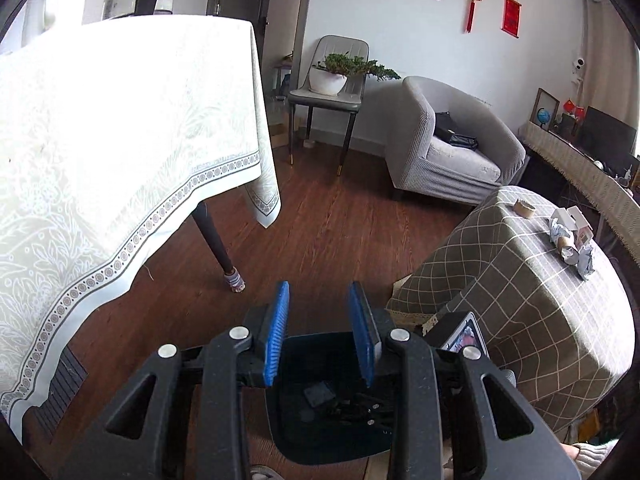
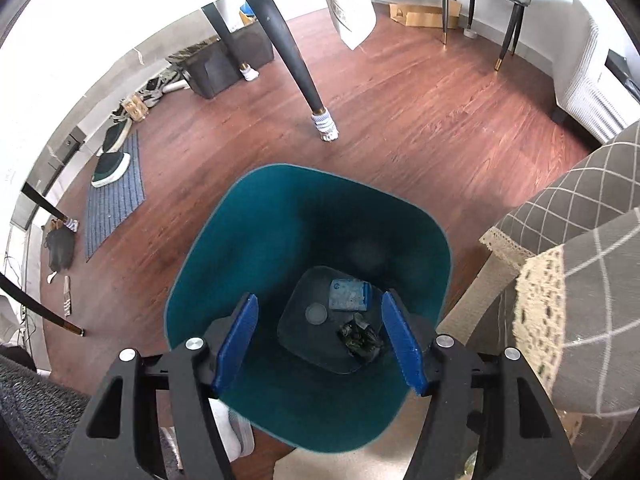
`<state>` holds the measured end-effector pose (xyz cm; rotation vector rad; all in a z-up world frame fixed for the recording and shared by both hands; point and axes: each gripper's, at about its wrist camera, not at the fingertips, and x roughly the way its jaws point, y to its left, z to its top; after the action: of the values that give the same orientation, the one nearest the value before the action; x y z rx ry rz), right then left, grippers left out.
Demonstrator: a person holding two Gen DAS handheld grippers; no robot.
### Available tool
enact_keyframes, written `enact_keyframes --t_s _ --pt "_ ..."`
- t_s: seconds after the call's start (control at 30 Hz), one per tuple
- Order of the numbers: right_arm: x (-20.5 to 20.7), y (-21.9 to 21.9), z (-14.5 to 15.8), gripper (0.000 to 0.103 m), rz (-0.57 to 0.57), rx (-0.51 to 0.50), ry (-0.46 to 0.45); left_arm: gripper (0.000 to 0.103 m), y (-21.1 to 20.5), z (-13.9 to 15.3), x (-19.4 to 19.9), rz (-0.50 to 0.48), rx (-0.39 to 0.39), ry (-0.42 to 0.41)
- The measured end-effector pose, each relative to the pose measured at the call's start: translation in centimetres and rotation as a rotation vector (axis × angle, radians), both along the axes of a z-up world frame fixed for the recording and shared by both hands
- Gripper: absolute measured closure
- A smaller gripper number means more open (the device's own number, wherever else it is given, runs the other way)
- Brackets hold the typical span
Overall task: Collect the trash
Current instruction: 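Move both tools back over the grey table toward the crumpled paper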
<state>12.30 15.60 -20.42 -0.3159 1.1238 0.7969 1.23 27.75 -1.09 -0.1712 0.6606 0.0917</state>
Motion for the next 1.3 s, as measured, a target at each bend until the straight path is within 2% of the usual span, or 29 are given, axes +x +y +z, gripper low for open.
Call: enact_keyframes --t_s 0.2,0.4,0.53,0.6,0.77,1.0,1.07,1.3 --pt "-1.0 -1.5 3.7 0.038 0.025 0.066 -0.050 0.067 -0.4 2.1 0.3 0.026 -0.017 -0.064" --pt "-2.6 -3.5 9.2 0.038 0.050 0.144 -0.165 0.058 -1.9 3.4 0.9 0.022 -0.027 -0.113" --pt "-3.6 -5.7 13.1 0.038 0.046 0.181 -0.260 0.052 -3.1 4.1 1.1 0.016 -0.008 -0.142" --pt "-3.8 -6.9 14.7 0.038 0.036 0.193 -0.291 0.046 -3.6 4.5 1.3 0.011 -0.015 -0.158" --pt "-3.7 -10.6 17.9 0.038 -0.019 0.219 -0.355 0.042 -5.2 4.7 2.3 -0.002 -0.003 -0.158" --pt "-2.8 -16.4 20.6 0.037 -0.150 0.203 -0.452 0.030 -8.9 4.5 3.8 -0.067 -0.005 -0.152" --pt "-2.1 -18.2 20.8 0.031 -0.195 0.197 -0.465 0.028 -10.4 4.5 4.4 -0.091 0.002 -0.149" --pt "-0.7 -24.1 21.5 0.024 -0.327 0.185 -0.505 0.023 -14.5 3.6 6.4 -0.155 0.005 -0.113"
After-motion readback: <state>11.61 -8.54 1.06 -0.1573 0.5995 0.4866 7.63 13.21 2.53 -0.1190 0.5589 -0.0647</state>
